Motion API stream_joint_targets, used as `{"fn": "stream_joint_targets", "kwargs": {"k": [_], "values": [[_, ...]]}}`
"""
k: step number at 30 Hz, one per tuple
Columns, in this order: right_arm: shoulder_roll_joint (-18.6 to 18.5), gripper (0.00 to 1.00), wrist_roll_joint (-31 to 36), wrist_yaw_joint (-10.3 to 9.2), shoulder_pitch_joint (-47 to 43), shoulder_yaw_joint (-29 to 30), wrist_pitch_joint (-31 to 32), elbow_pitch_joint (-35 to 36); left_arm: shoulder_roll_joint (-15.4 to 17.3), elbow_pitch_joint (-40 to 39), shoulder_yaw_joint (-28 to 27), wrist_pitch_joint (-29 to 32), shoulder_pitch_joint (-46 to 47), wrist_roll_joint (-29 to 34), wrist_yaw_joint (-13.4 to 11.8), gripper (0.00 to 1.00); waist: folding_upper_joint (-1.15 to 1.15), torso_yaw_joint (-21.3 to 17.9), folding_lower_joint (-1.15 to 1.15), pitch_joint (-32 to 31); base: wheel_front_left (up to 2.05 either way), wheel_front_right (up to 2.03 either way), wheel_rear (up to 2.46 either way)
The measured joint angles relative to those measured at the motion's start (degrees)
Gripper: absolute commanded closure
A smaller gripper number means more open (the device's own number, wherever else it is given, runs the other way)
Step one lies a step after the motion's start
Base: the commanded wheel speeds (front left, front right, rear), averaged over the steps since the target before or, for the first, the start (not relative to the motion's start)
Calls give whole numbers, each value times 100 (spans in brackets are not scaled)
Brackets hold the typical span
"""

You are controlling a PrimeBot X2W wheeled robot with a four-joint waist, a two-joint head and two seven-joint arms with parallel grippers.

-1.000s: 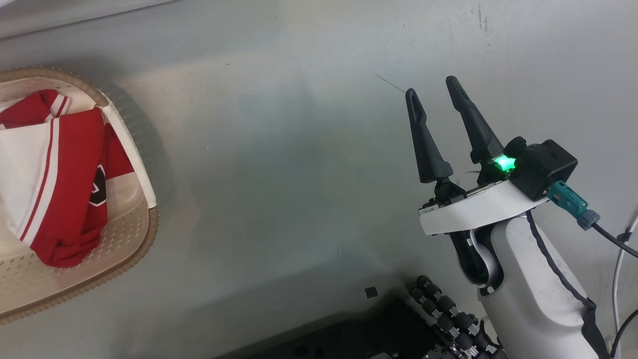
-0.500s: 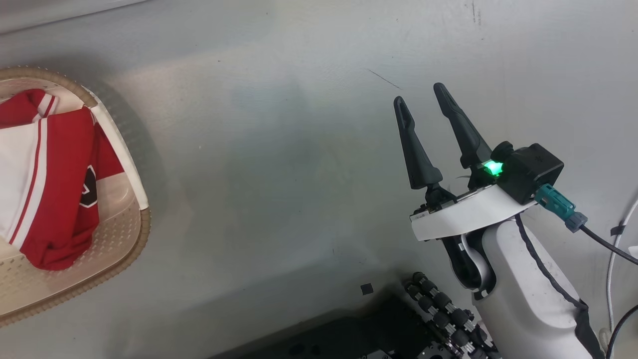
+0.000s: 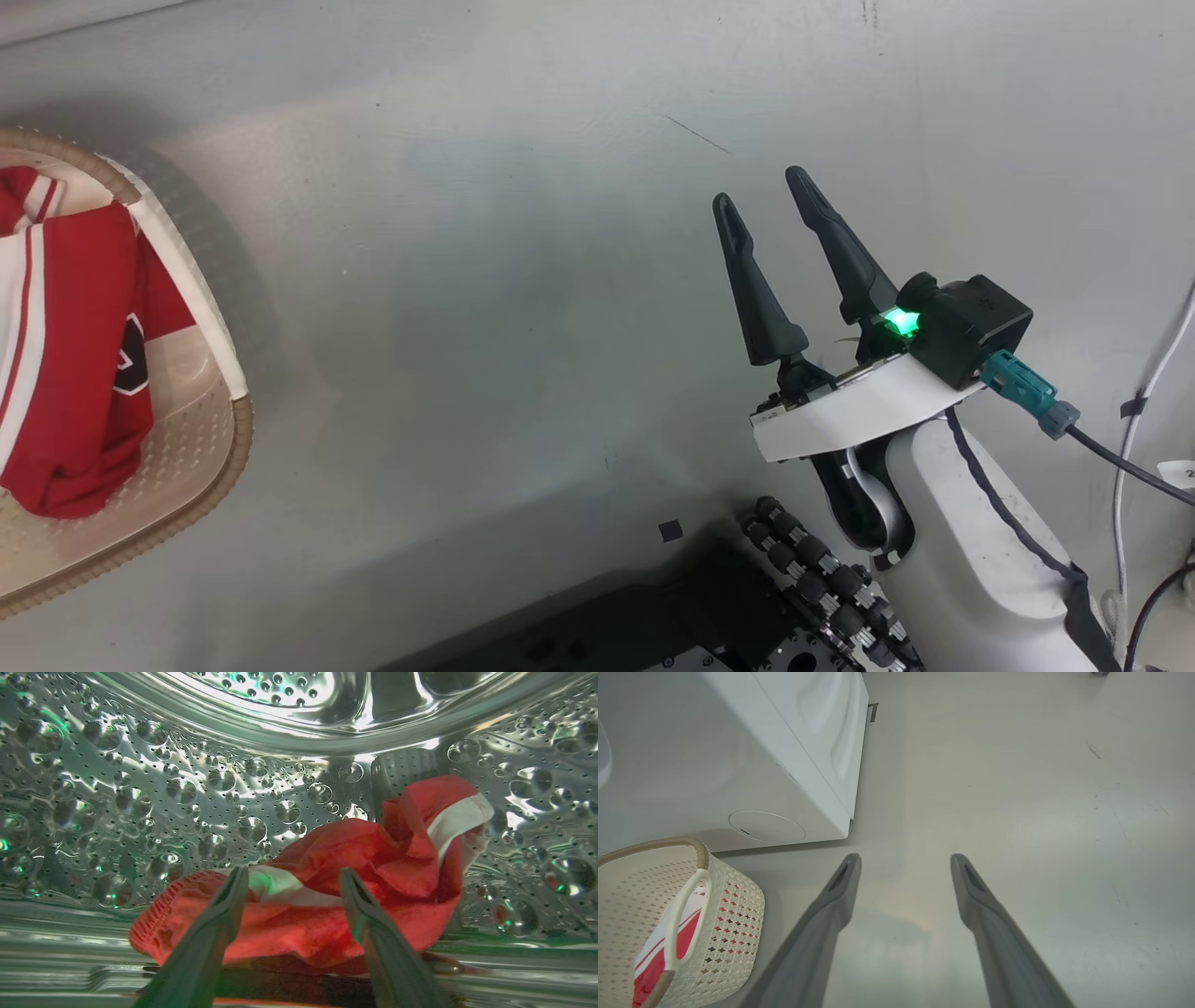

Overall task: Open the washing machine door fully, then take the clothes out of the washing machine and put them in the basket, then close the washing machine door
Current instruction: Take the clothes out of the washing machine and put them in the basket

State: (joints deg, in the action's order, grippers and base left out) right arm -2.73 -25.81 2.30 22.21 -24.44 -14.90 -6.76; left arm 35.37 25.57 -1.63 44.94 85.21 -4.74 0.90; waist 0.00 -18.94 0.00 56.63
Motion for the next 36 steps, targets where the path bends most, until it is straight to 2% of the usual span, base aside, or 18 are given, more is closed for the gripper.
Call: {"fn": "stream_joint_targets", "kwargs": {"k": [7, 20, 36], "values": [[9, 0, -126, -2, 0, -86, 0, 26, 97, -152, 70, 269, 363, 32, 144, 0, 0, -70, 0, 109, 0, 0, 0], [13, 0, -189, -27, 79, -174, 0, 30, 141, -97, 48, 492, 435, 22, 144, 0, 0, -155, 0, 287, 0, 0, 0], [13, 0, -189, -48, 107, -169, 0, 30, 127, -8, -47, 432, 168, -82, 111, 0, 0, -161, 0, 354, 0, 0, 0]]}}
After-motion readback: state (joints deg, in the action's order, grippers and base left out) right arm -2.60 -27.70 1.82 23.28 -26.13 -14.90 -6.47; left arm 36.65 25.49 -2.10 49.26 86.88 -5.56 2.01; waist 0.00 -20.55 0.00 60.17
